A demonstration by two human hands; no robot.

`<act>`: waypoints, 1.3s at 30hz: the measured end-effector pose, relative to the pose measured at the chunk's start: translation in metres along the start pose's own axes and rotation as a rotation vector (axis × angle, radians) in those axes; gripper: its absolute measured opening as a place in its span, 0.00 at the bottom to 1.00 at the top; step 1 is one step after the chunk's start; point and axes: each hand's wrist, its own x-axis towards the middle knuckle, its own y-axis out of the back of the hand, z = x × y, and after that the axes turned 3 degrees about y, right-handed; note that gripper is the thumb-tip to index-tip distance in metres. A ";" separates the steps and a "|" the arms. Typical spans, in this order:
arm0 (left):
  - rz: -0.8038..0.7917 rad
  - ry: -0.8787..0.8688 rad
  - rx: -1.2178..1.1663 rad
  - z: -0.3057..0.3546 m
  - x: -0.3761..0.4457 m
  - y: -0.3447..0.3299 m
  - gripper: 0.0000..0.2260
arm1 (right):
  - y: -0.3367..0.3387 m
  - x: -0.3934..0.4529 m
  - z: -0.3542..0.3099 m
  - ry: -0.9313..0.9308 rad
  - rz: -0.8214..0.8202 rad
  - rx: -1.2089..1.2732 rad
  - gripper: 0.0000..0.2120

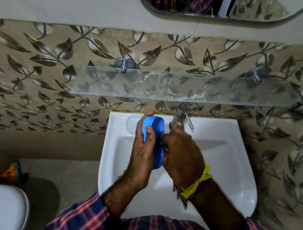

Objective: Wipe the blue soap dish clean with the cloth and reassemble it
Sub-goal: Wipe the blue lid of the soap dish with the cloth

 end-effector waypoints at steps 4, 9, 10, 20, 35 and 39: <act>0.020 0.048 -0.019 0.000 0.011 0.009 0.17 | -0.002 -0.014 0.008 -0.055 -0.039 0.140 0.14; -0.032 0.163 -0.232 0.003 0.019 0.013 0.34 | 0.023 -0.005 0.027 -0.071 0.388 0.157 0.16; -0.053 0.159 -0.233 0.002 0.019 0.009 0.30 | 0.025 0.000 0.022 -0.027 0.393 0.103 0.17; -0.084 0.092 -0.104 -0.007 0.015 0.008 0.21 | -0.001 0.002 0.018 0.069 0.022 -0.100 0.23; -0.058 -0.015 0.024 0.001 0.031 0.006 0.25 | 0.003 -0.006 0.053 0.013 0.202 0.397 0.17; -0.051 0.011 0.059 -0.002 0.024 -0.004 0.28 | -0.009 -0.007 0.036 0.242 0.202 0.183 0.14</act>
